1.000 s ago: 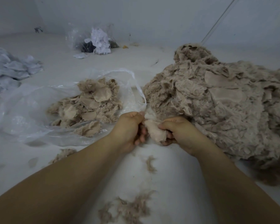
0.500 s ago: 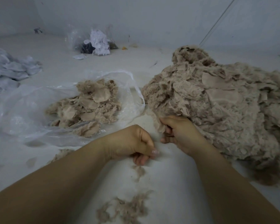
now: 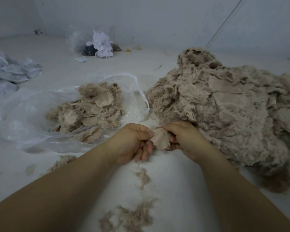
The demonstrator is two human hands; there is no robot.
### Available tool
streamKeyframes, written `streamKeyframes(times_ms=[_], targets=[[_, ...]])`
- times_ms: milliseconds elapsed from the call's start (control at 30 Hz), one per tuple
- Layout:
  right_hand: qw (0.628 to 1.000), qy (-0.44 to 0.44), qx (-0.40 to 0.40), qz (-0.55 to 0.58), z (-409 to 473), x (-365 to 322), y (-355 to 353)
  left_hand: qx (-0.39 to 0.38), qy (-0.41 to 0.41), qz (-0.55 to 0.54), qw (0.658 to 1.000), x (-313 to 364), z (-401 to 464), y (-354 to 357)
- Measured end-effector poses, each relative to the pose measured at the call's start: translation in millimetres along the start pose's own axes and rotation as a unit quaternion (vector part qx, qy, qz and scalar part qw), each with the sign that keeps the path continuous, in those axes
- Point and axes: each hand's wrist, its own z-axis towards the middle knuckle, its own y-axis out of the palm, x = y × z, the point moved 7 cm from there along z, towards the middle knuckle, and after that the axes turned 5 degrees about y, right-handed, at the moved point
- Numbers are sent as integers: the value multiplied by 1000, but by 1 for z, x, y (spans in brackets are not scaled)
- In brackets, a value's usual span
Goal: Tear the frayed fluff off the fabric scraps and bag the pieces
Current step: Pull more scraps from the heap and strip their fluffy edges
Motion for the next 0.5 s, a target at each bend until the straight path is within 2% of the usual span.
streamKeyframes(times_ms=[100, 200, 267, 300, 367, 433, 467, 500], targets=[[997, -37, -30, -55, -3, -3, 10, -23, -16, 49, 998, -3, 2, 6], [998, -48, 16, -44, -1, -2, 4, -29, -23, 41, 998, -2, 2, 8], [998, -42, 38, -19, 0, -1, 0, -2, -9, 3, 1000, 0, 2, 4], [998, -35, 52, -14, 1, 0, -1, 37, 5, -19, 999, 2, 1, -1], [997, -24, 69, -22, 2, 1, -4, 174, 69, -75, 979, 10, 0, -24], [998, -15, 65, -24, 3, 2, -5, 331, 135, -141, 923, 20, -5, -55], [998, -12, 62, -22, 3, 2, -5, 379, 149, -163, 899, 24, -6, -66], [998, -10, 61, -19, 2, 2, -5, 399, 149, -168, 889, 25, -6, -69]])
